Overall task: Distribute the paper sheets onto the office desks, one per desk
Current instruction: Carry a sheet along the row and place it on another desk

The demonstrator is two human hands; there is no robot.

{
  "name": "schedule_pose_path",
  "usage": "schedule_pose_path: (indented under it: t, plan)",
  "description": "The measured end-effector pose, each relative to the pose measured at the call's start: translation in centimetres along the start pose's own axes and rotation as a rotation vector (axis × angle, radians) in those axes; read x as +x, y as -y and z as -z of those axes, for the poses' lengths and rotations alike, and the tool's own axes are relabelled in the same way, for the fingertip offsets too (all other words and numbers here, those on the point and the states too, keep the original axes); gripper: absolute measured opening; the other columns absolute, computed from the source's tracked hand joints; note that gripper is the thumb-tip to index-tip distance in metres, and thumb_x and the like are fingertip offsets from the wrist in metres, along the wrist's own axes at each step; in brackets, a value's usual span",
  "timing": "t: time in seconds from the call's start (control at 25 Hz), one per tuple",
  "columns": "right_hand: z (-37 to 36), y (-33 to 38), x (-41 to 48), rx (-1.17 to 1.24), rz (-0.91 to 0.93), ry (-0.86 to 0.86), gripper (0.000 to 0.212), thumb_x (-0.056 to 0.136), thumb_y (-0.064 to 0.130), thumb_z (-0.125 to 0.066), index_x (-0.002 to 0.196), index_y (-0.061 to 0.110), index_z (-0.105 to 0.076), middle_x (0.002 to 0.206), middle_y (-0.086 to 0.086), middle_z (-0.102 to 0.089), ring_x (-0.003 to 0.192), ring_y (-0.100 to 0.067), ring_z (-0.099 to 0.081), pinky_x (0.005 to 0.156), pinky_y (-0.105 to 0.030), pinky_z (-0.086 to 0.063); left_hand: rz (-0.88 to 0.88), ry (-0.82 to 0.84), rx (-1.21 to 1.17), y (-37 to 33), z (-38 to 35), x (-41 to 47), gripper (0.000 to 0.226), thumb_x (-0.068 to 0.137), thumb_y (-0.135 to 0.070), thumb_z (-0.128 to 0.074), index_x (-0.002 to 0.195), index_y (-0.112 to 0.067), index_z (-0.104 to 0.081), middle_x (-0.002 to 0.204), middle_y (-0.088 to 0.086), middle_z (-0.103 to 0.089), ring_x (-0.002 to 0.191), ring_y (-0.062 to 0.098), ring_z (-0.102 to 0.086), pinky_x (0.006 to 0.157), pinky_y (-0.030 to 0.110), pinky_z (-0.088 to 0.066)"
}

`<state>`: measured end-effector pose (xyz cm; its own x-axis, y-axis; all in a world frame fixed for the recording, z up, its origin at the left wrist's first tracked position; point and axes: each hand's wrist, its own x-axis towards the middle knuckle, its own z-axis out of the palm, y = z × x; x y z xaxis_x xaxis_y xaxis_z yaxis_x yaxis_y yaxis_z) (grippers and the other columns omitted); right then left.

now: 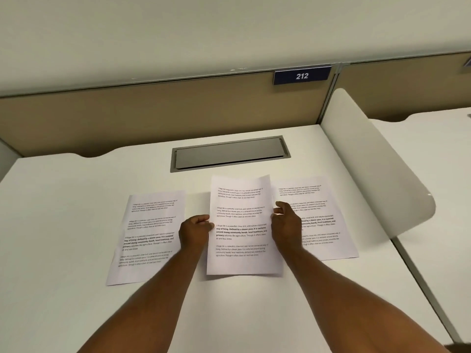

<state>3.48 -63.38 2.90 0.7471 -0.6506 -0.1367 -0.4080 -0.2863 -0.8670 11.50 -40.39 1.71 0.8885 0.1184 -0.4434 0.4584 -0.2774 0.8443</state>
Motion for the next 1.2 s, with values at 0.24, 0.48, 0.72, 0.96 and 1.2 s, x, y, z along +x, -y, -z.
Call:
schedule_pose_path:
  t: [0.24, 0.48, 0.72, 0.96, 1.2]
  plan:
    - [2.3, 1.4, -3.7, 0.104, -0.082, -0.124, 0.03, 0.093, 0.005, -0.056, 0.118, 0.017, -0.067, 0.101, 0.002, -0.071, 0.084, -0.009, -0.065, 0.07, -0.019, -0.052, 0.001, 0.147, -0.121, -1.3, 0.5, -1.2, 0.018, 0.079, -0.001, -0.076, 0.096, -0.007, -0.076, 0.093, 0.013, -0.078, 0.088, 0.038, -0.075, 0.082, 0.049, -0.062]
    - [4.6, 1.9, -8.7, 0.138, -0.094, -0.315, 0.026, 0.09, 0.002, -0.06, 0.107, 0.017, -0.074, 0.086, 0.013, -0.067, 0.079, -0.002, -0.062, 0.07, -0.004, -0.043, -0.048, 0.32, -0.157, -2.5, 1.6, -3.9, 0.009, 0.083, 0.005, -0.071, 0.092, 0.003, -0.071, 0.093, 0.022, -0.074, 0.079, 0.033, -0.073, 0.066, 0.035, -0.062]
    - [6.8, 1.1, -13.9, 0.183, -0.177, -0.463, 0.023, 0.087, 0.007, -0.064, 0.099, 0.022, -0.078, 0.092, 0.008, -0.075, 0.088, -0.015, -0.069, 0.084, -0.029, -0.054, -0.09, 0.457, -0.131, -1.4, 2.1, -7.0, 0.007, 0.082, 0.005, -0.07, 0.088, 0.004, -0.073, 0.093, 0.023, -0.076, 0.082, 0.036, -0.074, 0.078, 0.04, -0.062]
    - [11.2, -1.1, -17.6, 0.219, -0.202, -0.56, 0.02, 0.09, 0.007, -0.066, 0.102, 0.018, -0.077, 0.093, 0.007, -0.074, 0.09, -0.015, -0.068, 0.083, -0.026, -0.052, -0.145, 0.573, -0.078, -1.3, -0.7, -10.3, 0.012, 0.083, 0.004, -0.069, 0.094, 0.006, -0.073, 0.092, 0.021, -0.075, 0.081, 0.033, -0.073, 0.078, 0.039, -0.062]
    - [16.8, -4.4, -18.9, 0.236, -0.24, -0.641, 0.022, 0.091, 0.008, -0.069, 0.111, 0.015, -0.077, 0.097, 0.005, -0.074, 0.093, -0.014, -0.068, 0.082, -0.021, -0.05, -0.181, 0.677, -0.026, -2.1, -6.2, -14.0, 0.011, 0.083, 0.005, -0.069, 0.093, 0.005, -0.074, 0.088, 0.018, -0.075, 0.076, 0.029, -0.072, 0.076, 0.037, -0.061]
